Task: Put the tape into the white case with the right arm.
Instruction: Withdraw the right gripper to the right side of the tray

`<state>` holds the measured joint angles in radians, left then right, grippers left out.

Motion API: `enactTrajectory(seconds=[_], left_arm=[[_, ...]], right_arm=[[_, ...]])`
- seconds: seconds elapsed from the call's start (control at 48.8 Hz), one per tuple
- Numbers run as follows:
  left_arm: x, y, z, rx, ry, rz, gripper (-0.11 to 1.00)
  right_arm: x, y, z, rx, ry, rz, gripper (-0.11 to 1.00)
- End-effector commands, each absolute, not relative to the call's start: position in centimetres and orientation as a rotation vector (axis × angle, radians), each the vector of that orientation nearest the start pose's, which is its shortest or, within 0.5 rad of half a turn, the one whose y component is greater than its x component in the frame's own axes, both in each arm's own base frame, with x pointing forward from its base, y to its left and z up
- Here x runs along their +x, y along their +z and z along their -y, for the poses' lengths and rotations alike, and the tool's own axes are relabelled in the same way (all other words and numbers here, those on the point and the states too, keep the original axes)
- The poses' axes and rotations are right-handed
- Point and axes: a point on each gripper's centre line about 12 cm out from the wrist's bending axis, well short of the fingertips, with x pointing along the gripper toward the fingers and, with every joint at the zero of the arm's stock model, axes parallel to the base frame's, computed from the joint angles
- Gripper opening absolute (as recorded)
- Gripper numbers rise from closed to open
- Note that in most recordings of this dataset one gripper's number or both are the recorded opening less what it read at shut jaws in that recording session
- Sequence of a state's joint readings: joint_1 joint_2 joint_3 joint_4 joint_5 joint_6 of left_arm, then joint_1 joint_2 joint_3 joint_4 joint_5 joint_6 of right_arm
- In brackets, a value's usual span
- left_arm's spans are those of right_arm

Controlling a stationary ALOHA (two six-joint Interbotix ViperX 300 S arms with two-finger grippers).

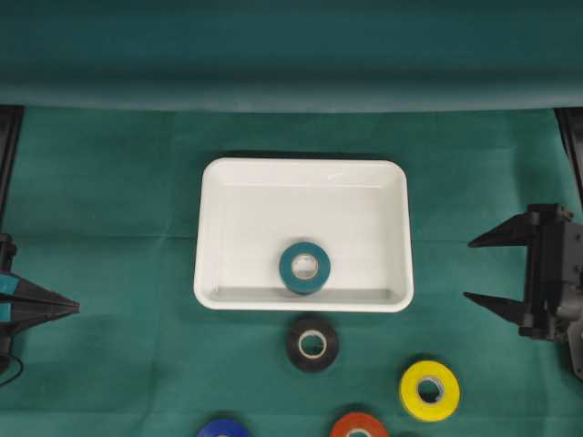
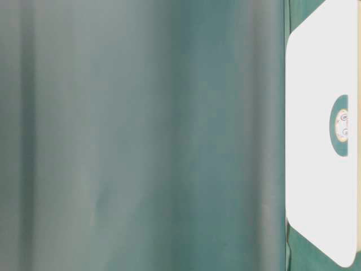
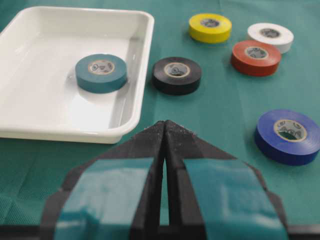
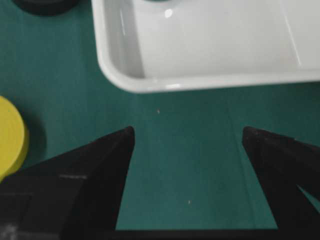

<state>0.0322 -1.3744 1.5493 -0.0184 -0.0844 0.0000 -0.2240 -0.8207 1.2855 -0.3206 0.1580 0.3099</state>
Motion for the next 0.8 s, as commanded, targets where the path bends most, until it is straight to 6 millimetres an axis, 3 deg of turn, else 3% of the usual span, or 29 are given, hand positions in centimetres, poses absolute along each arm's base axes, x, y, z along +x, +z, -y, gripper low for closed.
enactTrajectory(seconds=[0.0,0.205,0.595,0.779], left_arm=[[13.2,18.6,-0.5,-0.023,0.036,-0.081,0.0],[13.2,18.6,-0.5,-0.023,0.036,-0.079,0.0],[13.2,18.6,-0.5,-0.021,0.036,-0.081,0.0],[13.2,18.6,-0.5,-0.021,0.036,-0.081,0.0]], right_arm=[[18.0,17.9,4.7,0.047,-0.263,-0.579,0.66],[18.2,17.5,4.2,0.041,-0.234,-0.593,0.66],[18.2,16.9,-0.5,-0.027,0.015,-0.583,0.66],[17.9,16.5,-1.7,-0.049,0.08,-0.594,0.66]])
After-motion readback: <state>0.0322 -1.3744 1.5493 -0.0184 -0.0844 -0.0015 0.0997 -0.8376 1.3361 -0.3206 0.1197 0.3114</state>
